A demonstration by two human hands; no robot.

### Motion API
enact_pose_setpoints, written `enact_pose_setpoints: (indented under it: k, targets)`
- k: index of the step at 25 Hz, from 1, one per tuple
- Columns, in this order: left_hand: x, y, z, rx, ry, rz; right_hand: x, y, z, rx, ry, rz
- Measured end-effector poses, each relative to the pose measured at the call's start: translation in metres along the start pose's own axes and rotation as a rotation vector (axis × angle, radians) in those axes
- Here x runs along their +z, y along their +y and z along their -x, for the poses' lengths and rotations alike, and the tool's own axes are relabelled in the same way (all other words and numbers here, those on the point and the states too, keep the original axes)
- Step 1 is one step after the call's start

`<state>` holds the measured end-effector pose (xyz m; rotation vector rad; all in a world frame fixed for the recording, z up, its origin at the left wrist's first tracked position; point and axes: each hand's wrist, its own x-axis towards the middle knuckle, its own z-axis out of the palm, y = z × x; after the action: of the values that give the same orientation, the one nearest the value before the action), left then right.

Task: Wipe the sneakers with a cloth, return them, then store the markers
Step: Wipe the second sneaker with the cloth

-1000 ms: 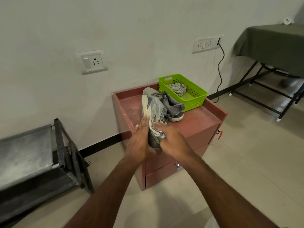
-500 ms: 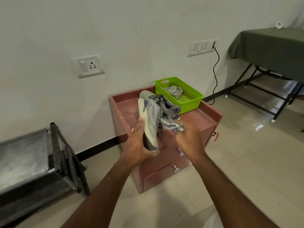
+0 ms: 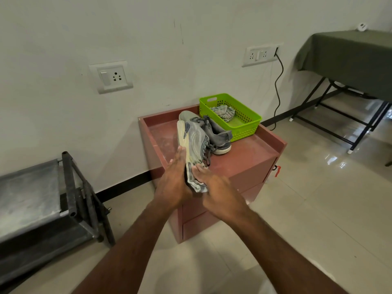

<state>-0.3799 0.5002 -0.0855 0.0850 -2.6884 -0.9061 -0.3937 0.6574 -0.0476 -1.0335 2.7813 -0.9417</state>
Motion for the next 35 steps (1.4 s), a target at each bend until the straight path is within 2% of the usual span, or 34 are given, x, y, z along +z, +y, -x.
enact_pose_setpoints:
  k: [4, 7, 8, 11, 12, 14, 15, 16, 18, 20, 21, 24, 27, 30, 33, 35]
  targets:
    - [-0.011, 0.006, 0.0, 0.077, 0.027, -0.32, 0.009, 0.001, -0.019, -0.004, 0.103, -0.076]
    - [-0.015, 0.008, -0.003, 0.09, -0.007, -0.403, -0.002, 0.014, -0.027, 0.111, 0.368, -0.16]
    - [-0.015, 0.008, -0.003, 0.087, -0.004, -0.409, -0.001, 0.018, -0.029, 0.098, 0.361, -0.184]
    - [-0.014, 0.008, -0.005, 0.077, -0.021, -0.396, 0.011, 0.01, -0.022, 0.005, 0.049, -0.197]
    - [-0.014, 0.007, -0.006, 0.082, -0.028, -0.392, 0.011, 0.011, -0.018, 0.009, 0.002, -0.185]
    - [-0.017, 0.006, -0.004, 0.085, -0.027, -0.374, -0.003, 0.012, -0.007, 0.136, -0.015, -0.187]
    - [-0.017, 0.008, -0.003, 0.089, -0.027, -0.371, -0.016, 0.012, -0.003, 0.247, 0.0, -0.27]
    - [-0.016, 0.01, -0.005, 0.096, -0.035, -0.38, -0.027, 0.015, -0.003, 0.35, 0.042, -0.413]
    - [-0.011, 0.017, -0.007, 0.109, -0.066, -0.388, -0.04, 0.021, -0.008, 0.488, 0.262, -0.603]
    - [-0.001, 0.025, -0.006, 0.075, -0.082, -0.334, -0.035, 0.02, -0.017, 0.401, 0.4, -0.54]
    - [0.004, 0.027, -0.005, 0.063, -0.064, -0.299, -0.03, 0.015, -0.02, 0.336, 0.364, -0.51]
    - [0.01, 0.026, -0.008, 0.033, 0.007, -0.203, -0.004, 0.015, -0.023, 0.217, 0.045, -0.369]
    - [0.002, 0.021, -0.008, 0.008, 0.016, -0.184, -0.009, 0.034, -0.018, 0.377, -0.019, -0.227]
    - [-0.009, 0.008, -0.009, 0.004, 0.04, -0.215, -0.026, 0.054, -0.022, 0.504, 0.152, -0.372]
    - [-0.019, 0.0, -0.006, 0.024, 0.024, -0.253, -0.028, 0.054, -0.034, 0.362, 0.369, -0.385]
    - [-0.016, 0.002, 0.001, 0.076, -0.001, -0.283, -0.022, 0.049, -0.045, 0.255, 0.398, -0.385]
